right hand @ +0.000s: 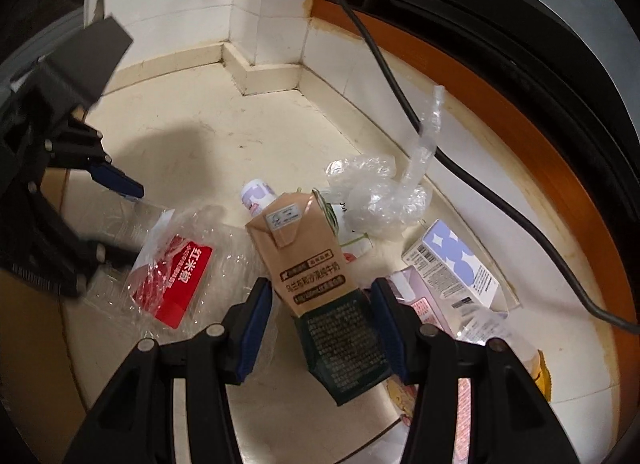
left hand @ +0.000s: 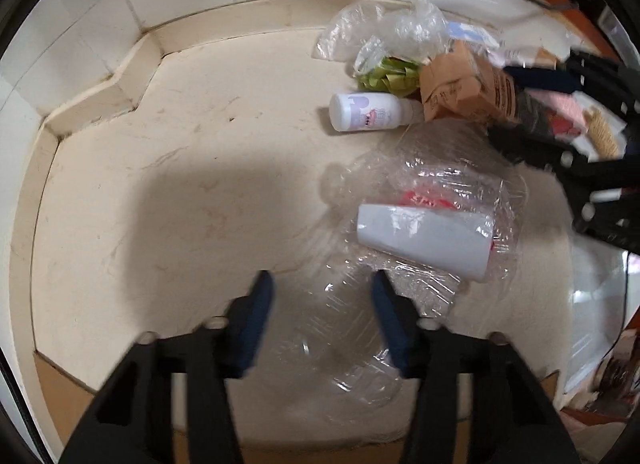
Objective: Collect trash
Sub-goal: 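Grasp the clear plastic clamshell with the left tool while the right tool grasps the milk carton, then lift the clamshell and milk carton and carry them down over the bin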
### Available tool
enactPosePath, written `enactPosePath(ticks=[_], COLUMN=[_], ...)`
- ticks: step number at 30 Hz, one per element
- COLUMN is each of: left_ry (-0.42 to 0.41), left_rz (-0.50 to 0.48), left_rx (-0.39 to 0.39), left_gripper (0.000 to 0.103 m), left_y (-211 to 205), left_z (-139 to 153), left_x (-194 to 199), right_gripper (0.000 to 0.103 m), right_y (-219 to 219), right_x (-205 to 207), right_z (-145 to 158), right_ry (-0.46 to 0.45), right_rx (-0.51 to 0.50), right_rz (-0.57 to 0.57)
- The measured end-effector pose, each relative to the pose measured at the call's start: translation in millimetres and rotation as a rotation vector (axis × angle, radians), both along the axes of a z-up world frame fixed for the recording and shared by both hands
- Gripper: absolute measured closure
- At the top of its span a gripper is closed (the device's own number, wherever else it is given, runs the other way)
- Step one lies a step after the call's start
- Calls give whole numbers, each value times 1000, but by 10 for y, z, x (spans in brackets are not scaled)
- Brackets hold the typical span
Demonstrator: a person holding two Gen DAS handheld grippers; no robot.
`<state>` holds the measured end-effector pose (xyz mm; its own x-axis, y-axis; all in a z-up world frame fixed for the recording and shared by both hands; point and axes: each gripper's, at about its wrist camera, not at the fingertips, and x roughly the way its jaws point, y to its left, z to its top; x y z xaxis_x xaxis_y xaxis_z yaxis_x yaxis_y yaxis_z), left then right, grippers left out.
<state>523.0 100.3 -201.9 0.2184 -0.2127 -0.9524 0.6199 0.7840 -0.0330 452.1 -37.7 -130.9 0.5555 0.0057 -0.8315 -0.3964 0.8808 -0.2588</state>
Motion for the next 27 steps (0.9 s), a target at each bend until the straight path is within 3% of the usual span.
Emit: enactPosePath(ticks=[1, 4, 7, 9, 16, 27], left_ry=[3, 40, 1, -14, -61, -190], left_rz=[18, 58, 54, 59, 87, 103], left_rx=[-9, -40, -18, -14, -35, -62], left_gripper=[78, 82, 87, 88, 99, 100], left_y=[44, 159, 168, 160, 149, 12], left_z=[10, -8, -22, -6, 173, 725], left_x=[16, 44, -26, -96, -276, -501], right_gripper=[51, 51, 51, 59, 66, 66], right_y=[11, 48, 84, 84, -114, -242], right_x=[-20, -43, -57, -63, -112, -507], right_z=[5, -18, -37, -28, 130, 554], right_ry=[3, -1, -16, -34, -33, -113], right_rx=[-8, -43, -81, -94, 13, 139], right_rz=[12, 22, 28, 15, -51, -105])
